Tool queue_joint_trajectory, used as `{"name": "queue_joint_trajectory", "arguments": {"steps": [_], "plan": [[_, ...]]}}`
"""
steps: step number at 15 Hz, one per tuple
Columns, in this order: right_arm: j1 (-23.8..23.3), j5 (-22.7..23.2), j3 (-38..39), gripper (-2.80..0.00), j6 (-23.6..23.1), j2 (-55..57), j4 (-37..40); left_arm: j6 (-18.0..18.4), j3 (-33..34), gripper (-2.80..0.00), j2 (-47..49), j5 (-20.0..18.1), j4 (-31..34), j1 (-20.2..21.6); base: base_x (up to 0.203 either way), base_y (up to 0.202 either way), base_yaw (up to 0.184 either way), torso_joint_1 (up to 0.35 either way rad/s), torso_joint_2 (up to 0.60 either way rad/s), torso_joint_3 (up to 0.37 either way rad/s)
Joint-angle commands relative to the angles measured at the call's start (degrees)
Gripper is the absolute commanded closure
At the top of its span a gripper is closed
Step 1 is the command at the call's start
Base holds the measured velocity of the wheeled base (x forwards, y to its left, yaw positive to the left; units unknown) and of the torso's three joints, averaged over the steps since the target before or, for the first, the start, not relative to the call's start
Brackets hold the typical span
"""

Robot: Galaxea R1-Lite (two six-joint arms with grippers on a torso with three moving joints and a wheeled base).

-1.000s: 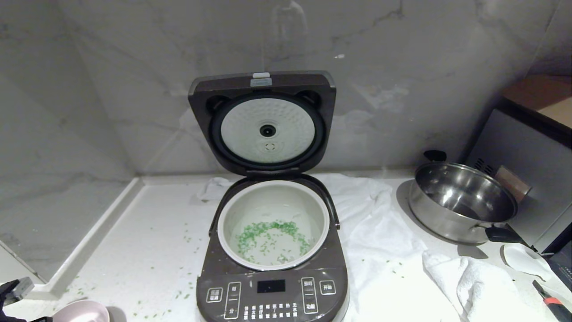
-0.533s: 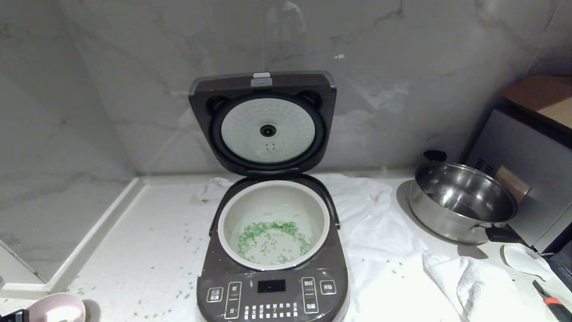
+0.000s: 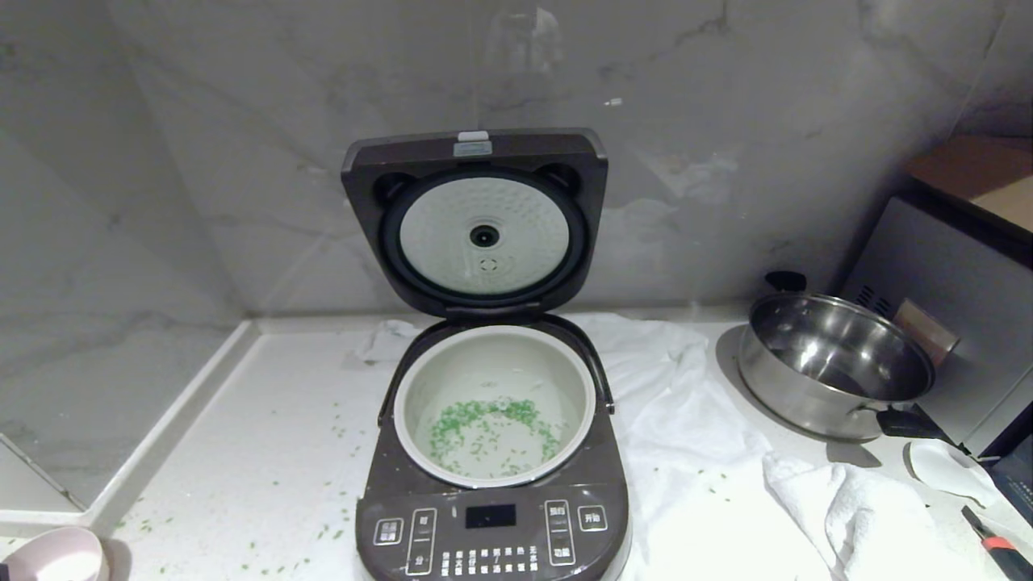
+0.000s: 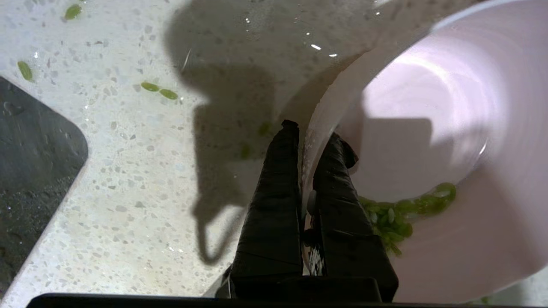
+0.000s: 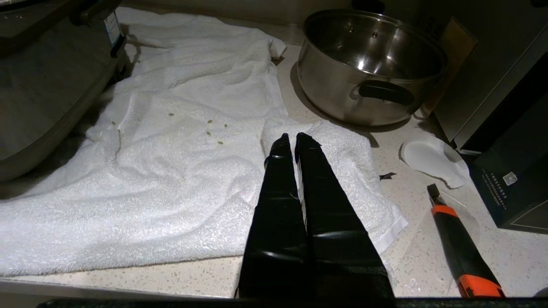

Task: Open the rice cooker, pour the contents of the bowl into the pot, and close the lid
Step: Place the bowl on the table, then turn on the tap

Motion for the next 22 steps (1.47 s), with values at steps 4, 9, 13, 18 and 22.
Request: {"name": "queue_joint_trajectory", "arguments": {"steps": [4, 9, 13, 18, 22], "plan": [[0.0, 0.0, 0.0, 0.00, -0.1, 0.0, 0.0, -0.2, -0.5, -2.80, 0.0, -0.2, -0.2, 0.5, 0.000, 0.000, 0.000, 0.000, 0.00, 0.000], [0.0, 0.0, 0.0, 0.00, -0.1, 0.0, 0.0, -2.7, -2.0, -2.80, -3.8, -1.8, 0.2, 0.3, 0.000, 0.000, 0.000, 0.000, 0.00, 0.000], [0.0, 0.0, 0.0, 0.00, -0.1, 0.0, 0.0, -3.1, -5.4, -2.80, -10.9, -10.5, 9.5, 0.3, 0.000, 0.000, 0.000, 0.000, 0.00, 0.000], [0.0, 0.0, 0.0, 0.00, 0.0, 0.0, 0.0, 0.1, -9.4, -2.80, -22.5, -26.4, 24.1, -0.1, 0.000, 0.000, 0.000, 0.000, 0.00, 0.000], [0.0, 0.0, 0.0, 0.00, 0.4, 0.0, 0.0, 4.5, -4.8, -2.80, -32.6, -30.5, 29.3, -7.7, 0.000, 0.000, 0.000, 0.000, 0.00, 0.000]]}}
